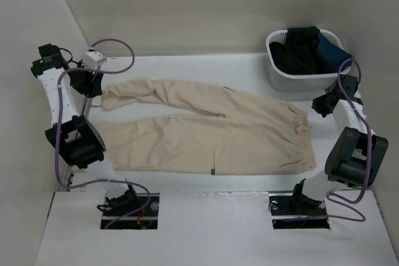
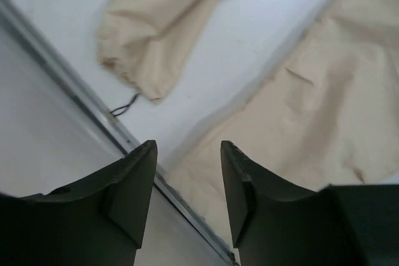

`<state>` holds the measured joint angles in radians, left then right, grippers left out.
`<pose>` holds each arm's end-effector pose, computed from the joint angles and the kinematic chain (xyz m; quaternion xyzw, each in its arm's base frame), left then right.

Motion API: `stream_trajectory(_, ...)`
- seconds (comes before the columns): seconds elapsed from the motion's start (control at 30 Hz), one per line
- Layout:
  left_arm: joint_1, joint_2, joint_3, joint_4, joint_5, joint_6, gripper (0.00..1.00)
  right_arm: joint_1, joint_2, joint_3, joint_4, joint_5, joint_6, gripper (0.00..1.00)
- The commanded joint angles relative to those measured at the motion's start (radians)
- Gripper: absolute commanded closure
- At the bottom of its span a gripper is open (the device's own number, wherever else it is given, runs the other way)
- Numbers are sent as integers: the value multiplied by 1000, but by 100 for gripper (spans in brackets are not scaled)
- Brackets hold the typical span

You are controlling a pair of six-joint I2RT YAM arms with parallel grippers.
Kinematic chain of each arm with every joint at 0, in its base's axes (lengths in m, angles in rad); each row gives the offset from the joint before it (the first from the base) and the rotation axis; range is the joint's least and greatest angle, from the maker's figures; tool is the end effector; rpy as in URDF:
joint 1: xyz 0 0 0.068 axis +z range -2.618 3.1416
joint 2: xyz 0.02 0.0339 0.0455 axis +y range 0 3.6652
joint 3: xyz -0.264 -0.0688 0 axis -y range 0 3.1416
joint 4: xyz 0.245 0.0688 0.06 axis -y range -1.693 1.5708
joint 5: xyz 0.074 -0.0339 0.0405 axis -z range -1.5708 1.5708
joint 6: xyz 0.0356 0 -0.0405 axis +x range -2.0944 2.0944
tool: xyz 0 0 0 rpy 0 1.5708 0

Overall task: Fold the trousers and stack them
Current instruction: Flatten the trousers out

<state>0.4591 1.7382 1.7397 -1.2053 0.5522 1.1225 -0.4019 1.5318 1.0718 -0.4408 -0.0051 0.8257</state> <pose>0.3187 0.1367 0.3368 0.3551 0.8782 -0.0637 0.3140 0.2982 -0.1265 0.2364 0.5433 0.7725 0.0715 0.3209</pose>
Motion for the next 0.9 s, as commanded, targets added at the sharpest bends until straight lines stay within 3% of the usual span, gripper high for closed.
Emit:
stream_trajectory(0.0, 28, 182, 202, -64, 91, -242, 55, 31, -6, 36, 50, 22, -40, 100)
stream_trajectory(0.2, -113, 352, 250, 298, -197, -426, 39, 44, -1, 28, 59, 20, -66, 100)
stream_trajectory(0.4, -119, 492, 402, 351, -239, -601, 36, 87, 8, 33, 60, 54, -146, 100)
stream_trajectory(0.5, -118, 530, 402, 363, -224, -567, 30, 90, 24, 31, 60, 53, -139, 100)
stream_trajectory(0.7, -130, 615, 412, 389, -389, -523, 34, 108, 24, 42, 60, 54, -131, 100)
stream_trajectory(0.87, -127, 593, 396, 492, -378, -566, 29, 120, 27, 50, 60, 59, -135, 100)
